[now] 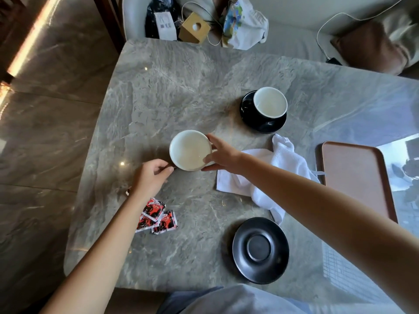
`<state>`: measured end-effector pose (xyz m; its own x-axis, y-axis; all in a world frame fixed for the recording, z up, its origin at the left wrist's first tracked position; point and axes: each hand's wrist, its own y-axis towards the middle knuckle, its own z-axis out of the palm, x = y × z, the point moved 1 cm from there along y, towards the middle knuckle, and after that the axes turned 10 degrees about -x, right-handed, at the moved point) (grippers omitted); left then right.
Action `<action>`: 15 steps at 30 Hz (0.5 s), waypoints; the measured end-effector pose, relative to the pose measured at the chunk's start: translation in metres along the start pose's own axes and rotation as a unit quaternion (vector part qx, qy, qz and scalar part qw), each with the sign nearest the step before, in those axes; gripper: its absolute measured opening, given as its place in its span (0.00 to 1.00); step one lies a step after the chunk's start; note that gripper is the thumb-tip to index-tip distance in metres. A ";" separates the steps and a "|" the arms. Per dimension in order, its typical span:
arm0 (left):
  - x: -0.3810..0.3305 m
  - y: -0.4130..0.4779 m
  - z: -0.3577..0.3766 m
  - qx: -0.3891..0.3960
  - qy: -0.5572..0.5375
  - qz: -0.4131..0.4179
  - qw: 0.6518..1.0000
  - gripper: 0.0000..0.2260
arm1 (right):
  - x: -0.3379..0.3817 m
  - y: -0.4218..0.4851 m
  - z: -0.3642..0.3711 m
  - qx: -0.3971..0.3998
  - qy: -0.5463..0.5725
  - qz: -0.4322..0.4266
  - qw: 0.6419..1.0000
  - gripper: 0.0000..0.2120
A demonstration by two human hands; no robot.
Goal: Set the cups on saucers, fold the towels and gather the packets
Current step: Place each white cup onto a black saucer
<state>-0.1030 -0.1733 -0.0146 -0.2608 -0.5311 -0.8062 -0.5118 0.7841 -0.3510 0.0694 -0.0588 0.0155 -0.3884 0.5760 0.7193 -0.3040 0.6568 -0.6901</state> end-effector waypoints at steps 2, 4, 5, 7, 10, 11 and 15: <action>-0.006 -0.015 0.005 0.042 -0.011 -0.018 0.999 0.06 | -0.007 -0.017 -0.015 0.038 0.000 -0.004 0.999 0.33; -0.013 -0.031 0.009 0.084 -0.008 -0.014 0.996 0.04 | -0.015 -0.034 -0.031 0.062 0.001 -0.007 0.998 0.32; -0.016 -0.040 0.012 0.103 -0.005 -0.008 0.995 0.03 | -0.020 -0.042 -0.039 0.069 -0.001 -0.005 0.998 0.31; -0.019 -0.055 0.018 0.134 -0.001 0.004 0.991 0.04 | -0.032 -0.058 -0.055 0.073 0.000 0.012 0.997 0.30; -0.024 -0.075 0.028 0.176 0.010 0.026 0.984 0.03 | -0.052 -0.082 -0.077 0.068 -0.007 0.035 0.997 0.26; -0.024 -0.081 0.031 0.189 0.012 0.032 0.981 0.02 | -0.058 -0.091 -0.083 0.063 -0.011 0.039 0.997 0.24; -0.026 -0.102 0.044 0.253 0.036 0.062 0.965 0.06 | -0.087 -0.123 -0.105 0.042 0.020 0.068 0.997 0.17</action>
<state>-0.0080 -0.2252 0.0210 -0.3600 -0.4296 -0.8282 -0.0135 0.8900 -0.4558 0.2315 -0.1385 0.0465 -0.3974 0.6766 0.6199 -0.3236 0.5288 -0.7846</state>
